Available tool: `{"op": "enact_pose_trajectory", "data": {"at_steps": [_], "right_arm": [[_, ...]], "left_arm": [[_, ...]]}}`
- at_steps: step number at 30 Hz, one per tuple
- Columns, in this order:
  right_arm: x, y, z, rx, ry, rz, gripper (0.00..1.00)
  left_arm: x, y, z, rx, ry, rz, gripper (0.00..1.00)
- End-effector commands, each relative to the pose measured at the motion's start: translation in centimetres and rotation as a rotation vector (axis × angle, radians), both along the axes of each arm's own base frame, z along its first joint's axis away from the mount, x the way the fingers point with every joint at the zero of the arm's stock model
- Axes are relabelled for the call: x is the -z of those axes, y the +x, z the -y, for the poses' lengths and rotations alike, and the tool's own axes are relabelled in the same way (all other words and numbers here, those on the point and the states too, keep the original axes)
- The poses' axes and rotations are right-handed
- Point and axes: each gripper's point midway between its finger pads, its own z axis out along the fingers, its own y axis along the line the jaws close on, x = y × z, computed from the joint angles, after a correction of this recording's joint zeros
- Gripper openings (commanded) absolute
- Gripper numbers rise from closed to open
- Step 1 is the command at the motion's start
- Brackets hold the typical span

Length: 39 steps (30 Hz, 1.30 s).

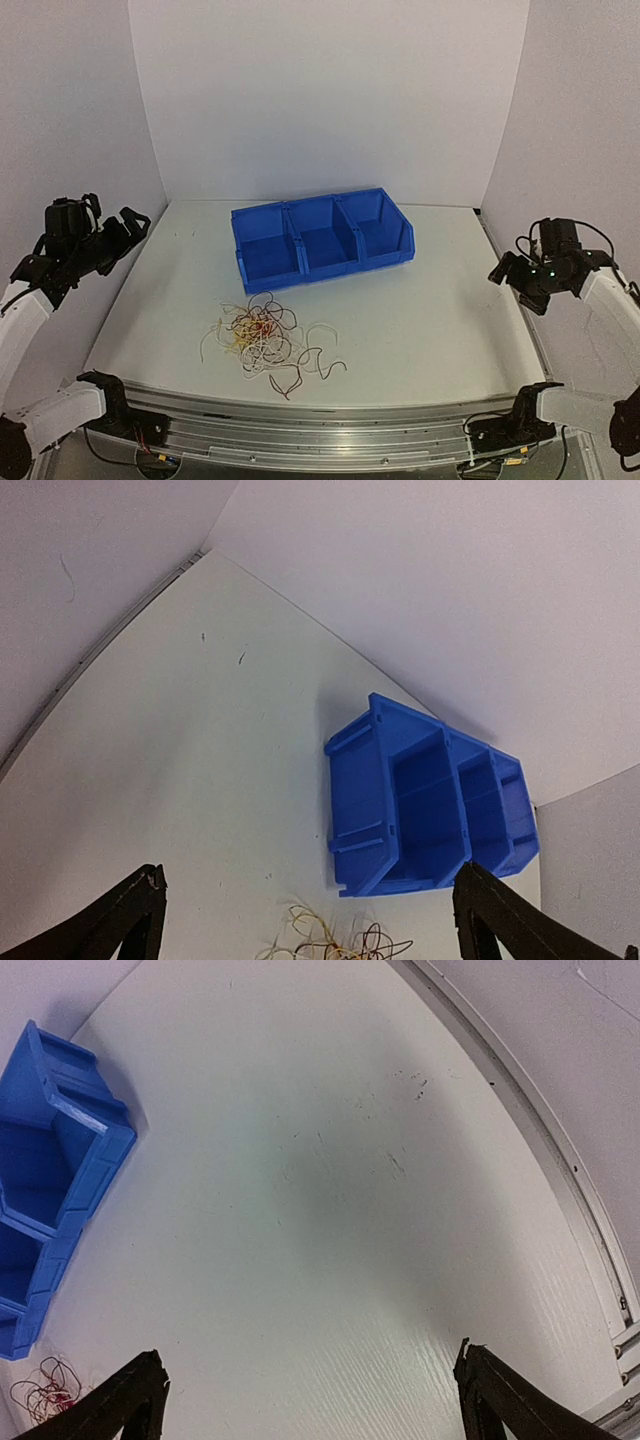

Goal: Untangle the cables

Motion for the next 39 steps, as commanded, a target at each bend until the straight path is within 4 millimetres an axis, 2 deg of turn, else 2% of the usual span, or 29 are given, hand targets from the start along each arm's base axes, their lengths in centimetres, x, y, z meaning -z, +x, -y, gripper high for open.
{"op": "enact_pose_trajectory", "data": {"at_steps": [1,6,11,15,17,20,22,26,29,35,39], "right_arm": [[-2.3,1.3,-0.7,-0.062,0.001,0.047,0.98],[-2.9,1.7,-2.2,-0.125,0.065,0.057,0.98],[-2.1,1.3,-2.5,-0.125,0.084,0.030,0.98],[-1.8,0.8,-3.8,-0.181,0.144,0.013,0.98],[-1.6,0.7,-4.5,-0.210,0.175,0.003,0.98],[-1.3,0.3,-5.2,-0.247,0.196,-0.009,0.98],[-1.1,0.0,-5.8,-0.277,0.202,-0.014,0.98],[0.1,-0.8,-9.3,-0.417,0.121,-0.065,0.98],[1.2,-1.4,-13.2,-0.560,0.073,-0.118,0.97],[2.1,-2.9,-22.8,-0.861,-0.025,-0.084,0.95],[2.5,-4.9,-29.2,-1.027,0.030,-0.039,0.93]], "left_arm": [[-2.2,-0.1,-0.6,-0.026,0.021,0.008,1.00],[-0.4,0.5,-0.3,-0.026,-0.005,-0.079,1.00],[2.1,1.4,1.7,0.072,-0.052,-0.165,1.00],[3.9,1.4,3.3,0.138,-0.085,-0.215,1.00],[4.5,1.2,5.0,0.189,-0.099,-0.231,1.00],[6.5,0.7,9.2,0.258,-0.051,-0.293,0.99],[7.8,-0.4,12.8,0.340,0.004,-0.345,1.00],[8.6,-2.4,17.8,0.479,0.069,-0.378,1.00],[9.1,-4.9,20.8,0.592,0.108,-0.395,1.00],[12.3,-9.6,25.1,0.769,0.161,-0.477,0.99],[14.6,-11.1,27.2,0.828,0.173,-0.511,0.99]]}}
